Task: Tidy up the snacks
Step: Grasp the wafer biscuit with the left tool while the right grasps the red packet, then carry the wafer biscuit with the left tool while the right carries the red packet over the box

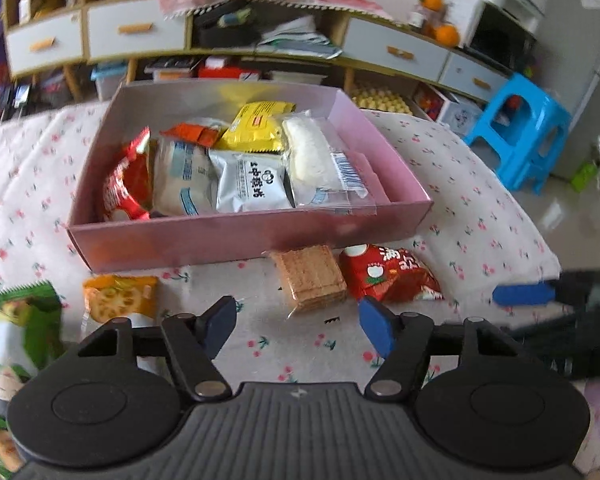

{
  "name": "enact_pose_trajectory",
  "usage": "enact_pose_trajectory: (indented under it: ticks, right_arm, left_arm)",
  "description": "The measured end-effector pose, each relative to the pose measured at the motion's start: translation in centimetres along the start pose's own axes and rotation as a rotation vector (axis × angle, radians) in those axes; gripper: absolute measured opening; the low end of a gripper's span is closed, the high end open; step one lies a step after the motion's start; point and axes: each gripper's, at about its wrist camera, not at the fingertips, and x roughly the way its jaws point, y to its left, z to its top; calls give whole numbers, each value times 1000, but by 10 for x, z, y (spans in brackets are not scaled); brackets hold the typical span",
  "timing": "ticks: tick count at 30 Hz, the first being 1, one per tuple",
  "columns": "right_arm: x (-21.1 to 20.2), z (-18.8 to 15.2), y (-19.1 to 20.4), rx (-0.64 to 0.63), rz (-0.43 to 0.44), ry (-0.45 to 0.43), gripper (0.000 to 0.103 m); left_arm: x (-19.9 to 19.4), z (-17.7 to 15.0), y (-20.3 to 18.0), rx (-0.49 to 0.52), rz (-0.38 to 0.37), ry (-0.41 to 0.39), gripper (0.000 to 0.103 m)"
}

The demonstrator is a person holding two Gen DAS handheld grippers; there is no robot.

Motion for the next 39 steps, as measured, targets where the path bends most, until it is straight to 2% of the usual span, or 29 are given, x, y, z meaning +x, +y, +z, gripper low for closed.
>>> enact_pose_trajectory:
  ticks: [4,8,10,12,16,21,29,32,33,34,35,36,39]
  right_arm:
    - [8,-1,8,-79,8,-1,81]
    - [14,5,15,-118,13,-15,81]
    - [16,9,17,-111,13,-19,81]
    - [20,14,19,-102,14,-23,81]
    - [25,20,26,-108,23,-36,81]
    - [28,22,36,-143,15,-52,81]
    - [31,24,41,-159,10,-80,80]
    - [30,24,42,-145,43,-83,66]
    - [29,25,43,-141,46,-82,57]
    - [27,25,43,-140,46,-80,54]
    - [26,26,44,-139,48,-76,35]
    - [24,26,43,-136,53,-77,27]
    - [20,25,41,-121,82,-63,19]
  left_arm:
    - [10,2,0,-51,7,6,56]
    - [13,6,1,-61,-2,2,57]
    - [14,8,1,-60,-14,5,47]
    - [13,9,4,-77,-63,17,35]
    - [10,8,5,-52,-55,26,35]
    - [3,10,18,-70,-51,62,34]
    - [-17,4,42,-68,-84,107,31]
    - [-22,5,50,-85,-106,111,30]
    - [-24,5,52,-86,-112,108,30]
    - [-27,6,53,-84,-114,104,29]
    - [-29,7,54,-81,-115,99,29]
    - [-31,7,55,-79,-115,93,29]
    - [-33,10,59,-88,-114,86,29]
